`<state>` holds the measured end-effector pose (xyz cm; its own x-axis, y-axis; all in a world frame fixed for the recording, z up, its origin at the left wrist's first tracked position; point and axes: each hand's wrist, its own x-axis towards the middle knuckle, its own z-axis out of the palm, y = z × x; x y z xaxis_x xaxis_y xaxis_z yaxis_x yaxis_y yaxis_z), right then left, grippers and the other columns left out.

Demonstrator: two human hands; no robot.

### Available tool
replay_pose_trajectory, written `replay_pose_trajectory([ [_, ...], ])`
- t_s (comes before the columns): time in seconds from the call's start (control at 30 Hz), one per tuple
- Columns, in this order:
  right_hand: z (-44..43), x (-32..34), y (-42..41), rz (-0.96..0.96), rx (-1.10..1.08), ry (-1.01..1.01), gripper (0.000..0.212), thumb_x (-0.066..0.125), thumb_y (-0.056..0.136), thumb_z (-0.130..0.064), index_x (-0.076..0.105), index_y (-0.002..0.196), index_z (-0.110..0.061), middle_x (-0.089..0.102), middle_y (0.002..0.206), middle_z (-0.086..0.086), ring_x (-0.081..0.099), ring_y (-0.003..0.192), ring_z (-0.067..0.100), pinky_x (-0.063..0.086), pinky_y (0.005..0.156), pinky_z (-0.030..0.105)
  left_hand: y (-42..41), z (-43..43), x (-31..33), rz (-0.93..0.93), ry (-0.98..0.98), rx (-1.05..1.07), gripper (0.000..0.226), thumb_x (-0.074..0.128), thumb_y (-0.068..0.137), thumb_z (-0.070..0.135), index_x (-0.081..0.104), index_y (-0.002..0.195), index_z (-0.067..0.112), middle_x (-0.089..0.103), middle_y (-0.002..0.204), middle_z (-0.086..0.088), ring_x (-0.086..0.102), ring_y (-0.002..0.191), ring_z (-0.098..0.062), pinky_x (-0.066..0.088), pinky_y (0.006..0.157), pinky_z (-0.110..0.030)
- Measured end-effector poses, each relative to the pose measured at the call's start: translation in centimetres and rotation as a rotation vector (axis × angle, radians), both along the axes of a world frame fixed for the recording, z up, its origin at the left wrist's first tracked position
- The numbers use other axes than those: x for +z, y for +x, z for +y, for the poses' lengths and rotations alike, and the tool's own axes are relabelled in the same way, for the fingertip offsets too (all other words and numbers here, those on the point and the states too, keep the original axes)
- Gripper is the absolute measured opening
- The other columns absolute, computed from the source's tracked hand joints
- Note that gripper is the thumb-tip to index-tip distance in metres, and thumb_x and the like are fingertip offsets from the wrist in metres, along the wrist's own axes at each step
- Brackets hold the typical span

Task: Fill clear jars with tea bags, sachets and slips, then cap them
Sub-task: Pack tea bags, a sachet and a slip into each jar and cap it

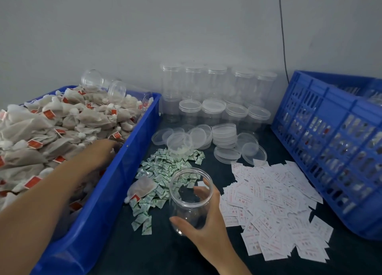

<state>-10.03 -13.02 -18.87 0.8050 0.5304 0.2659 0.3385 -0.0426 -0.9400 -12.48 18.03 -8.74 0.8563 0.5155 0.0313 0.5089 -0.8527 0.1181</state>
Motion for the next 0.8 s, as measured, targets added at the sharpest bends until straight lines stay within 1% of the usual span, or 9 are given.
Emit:
replay_pose_trajectory([
  [0.07, -0.1, -0.1, 0.0, -0.005, 0.0, 0.002, 0.109, 0.086, 0.059, -0.067, 0.019, 0.144, -0.06, 0.047, 0.133, -0.031, 0.047, 0.129, -0.005, 0.044, 0.097, 0.01, 0.0, -0.7, 1.6, -0.207, -0.062, 0.061, 0.01, 0.061, 0.091, 0.012, 0.064, 0.083, 0.006, 0.066, 0.097, -0.014, 0.055, 0.076, -0.021, 0.039, 0.066, -0.031],
  [0.13, -0.1, -0.1, 0.0, -0.01, -0.002, 0.006, 0.108, 0.086, 0.059, -0.067, 0.019, 0.144, -0.059, 0.047, 0.133, -0.03, 0.046, 0.129, -0.004, 0.042, 0.097, 0.008, 0.0, -1.9, 3.5, -0.417, -0.097, 0.074, 0.024, 0.067, 0.085, 0.009, 0.053, 0.066, 0.008, 0.059, 0.076, -0.008, 0.049, 0.064, -0.015, 0.035, 0.057, -0.028],
  [0.27, 0.1, -0.2, 0.1, 0.006, 0.008, 0.018, 0.105, 0.087, 0.06, -0.065, 0.021, 0.141, -0.062, 0.048, 0.132, -0.03, 0.047, 0.128, -0.004, 0.044, 0.098, 0.011, -0.6, -6.5, 8.3, -0.643, -0.149, -0.14, 0.025, 0.062, 0.079, -0.003, 0.047, 0.062, 0.008, 0.049, 0.064, -0.003, 0.041, 0.057, -0.014, 0.034, 0.056, -0.024],
  [0.37, 0.1, -0.3, 0.1, 0.012, 0.007, 0.016, 0.102, 0.087, 0.06, -0.065, 0.023, 0.14, -0.062, 0.048, 0.131, -0.031, 0.049, 0.127, -0.003, 0.046, 0.1, 0.015, -1.6, -11.1, 10.5, -0.63, -0.363, -0.406, 0.025, 0.064, 0.077, 0.002, 0.049, 0.062, 0.016, 0.051, 0.06, -0.002, 0.041, 0.051, -0.007, 0.039, 0.055, -0.02],
  [0.43, 0.1, -0.3, 0.1, 0.017, 0.018, 0.013, 0.104, 0.088, 0.061, -0.063, 0.023, 0.142, -0.059, 0.05, 0.134, -0.026, 0.051, 0.128, 0.001, 0.048, 0.102, 0.022, -1.9, -13.7, 10.7, -0.532, -0.562, -0.574, 0.027, 0.066, 0.076, 0.005, 0.05, 0.062, 0.022, 0.054, 0.061, -0.003, 0.044, 0.05, -0.011, 0.041, 0.053, -0.021],
  [0.53, 0.1, -0.4, 0.2, 0.041, 0.047, 0.016, 0.105, 0.091, 0.064, -0.053, 0.026, 0.145, -0.049, 0.055, 0.136, -0.014, 0.057, 0.126, 0.012, 0.052, 0.101, 0.038, -1.3, -15.9, 9.1, -0.3, -0.516, -0.704, 0.023, 0.072, 0.079, 0.01, 0.054, 0.069, 0.022, 0.061, 0.07, 0.002, 0.054, 0.057, -0.004, 0.044, 0.055, -0.013],
  [0.6, 0.1, -0.3, 0.1, 0.033, 0.034, 0.012, 0.106, 0.091, 0.063, -0.055, 0.025, 0.145, -0.051, 0.054, 0.136, -0.018, 0.056, 0.126, 0.007, 0.052, 0.1, 0.032, -0.8, -15.7, 8.0, -0.212, -0.442, -0.691, 0.019, 0.074, 0.081, 0.013, 0.058, 0.079, 0.023, 0.061, 0.079, 0.011, 0.059, 0.071, 0.002, 0.048, 0.063, -0.014],
  [0.67, 0.1, -0.2, 0.1, 0.025, 0.022, 0.013, 0.106, 0.09, 0.061, -0.058, 0.023, 0.144, -0.055, 0.053, 0.133, -0.022, 0.055, 0.125, 0.004, 0.052, 0.099, 0.027, -0.3, -14.0, 7.7, -0.239, -0.382, -0.62, 0.018, 0.072, 0.083, 0.017, 0.058, 0.086, 0.028, 0.061, 0.086, 0.014, 0.059, 0.08, 0.004, 0.05, 0.071, -0.013],
  [0.8, 0.1, -0.2, 0.1, 0.019, 0.026, 0.022, 0.102, 0.088, 0.063, -0.06, 0.024, 0.143, -0.057, 0.053, 0.134, -0.022, 0.053, 0.127, 0.003, 0.048, 0.101, 0.02, 0.6, -7.9, 7.7, -0.396, -0.256, -0.337, 0.019, 0.064, 0.089, 0.011, 0.058, 0.083, 0.029, 0.063, 0.091, 0.011, 0.058, 0.083, -0.002, 0.042, 0.066, -0.014],
])
